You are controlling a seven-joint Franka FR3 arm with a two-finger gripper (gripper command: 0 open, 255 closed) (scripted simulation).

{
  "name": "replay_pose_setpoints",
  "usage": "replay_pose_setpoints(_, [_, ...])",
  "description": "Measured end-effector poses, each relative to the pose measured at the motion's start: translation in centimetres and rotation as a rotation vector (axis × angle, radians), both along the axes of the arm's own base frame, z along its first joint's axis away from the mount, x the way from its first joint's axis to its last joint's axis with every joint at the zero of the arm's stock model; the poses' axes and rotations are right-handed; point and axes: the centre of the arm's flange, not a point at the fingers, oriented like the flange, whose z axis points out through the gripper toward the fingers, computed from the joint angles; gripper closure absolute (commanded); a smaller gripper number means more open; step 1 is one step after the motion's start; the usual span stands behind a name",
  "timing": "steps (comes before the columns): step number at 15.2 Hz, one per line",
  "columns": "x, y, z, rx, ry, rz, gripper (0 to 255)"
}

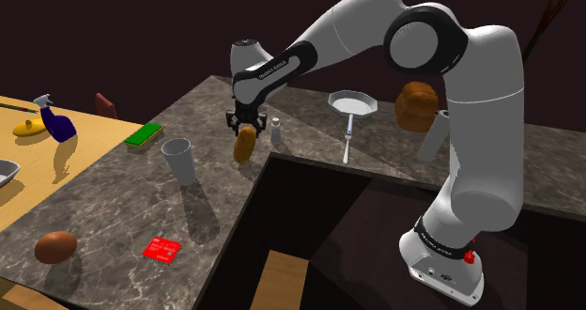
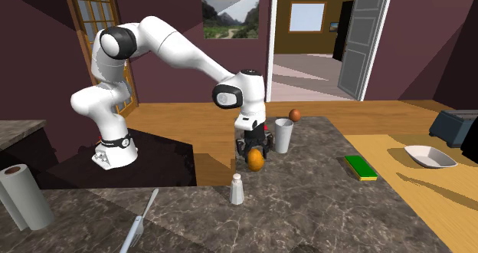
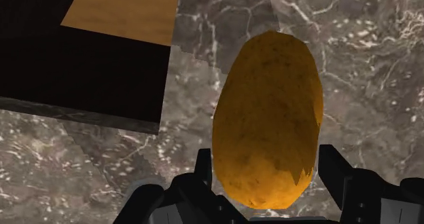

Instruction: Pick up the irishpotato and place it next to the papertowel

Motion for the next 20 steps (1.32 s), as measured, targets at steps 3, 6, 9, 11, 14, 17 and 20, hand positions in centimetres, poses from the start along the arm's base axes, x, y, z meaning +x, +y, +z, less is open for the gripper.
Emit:
replay_pose_setpoints(3, [0.1, 0.0, 1.6, 0.000, 0.000, 0.000, 255])
replay_pose_setpoints(6, [0.1, 0.0, 3.2, 0.000, 0.000, 0.000, 255])
replay_pose_setpoints(9, [0.0, 0.0, 4.7, 0.000, 0.000, 0.000, 255])
replay_pose_setpoints(11, [0.0, 0.1, 5.8, 0.000, 0.000, 0.000, 255])
replay_pose_setpoints(14, [0.0, 0.1, 7.3, 0.000, 0.000, 0.000, 255])
replay_pose_setpoints(17, [0.0, 0.0, 8.9, 0.000, 0.000, 0.000, 255])
replay_pose_setpoints(20, [0.1, 0.0, 10.4, 0.000, 0.000, 0.000, 255])
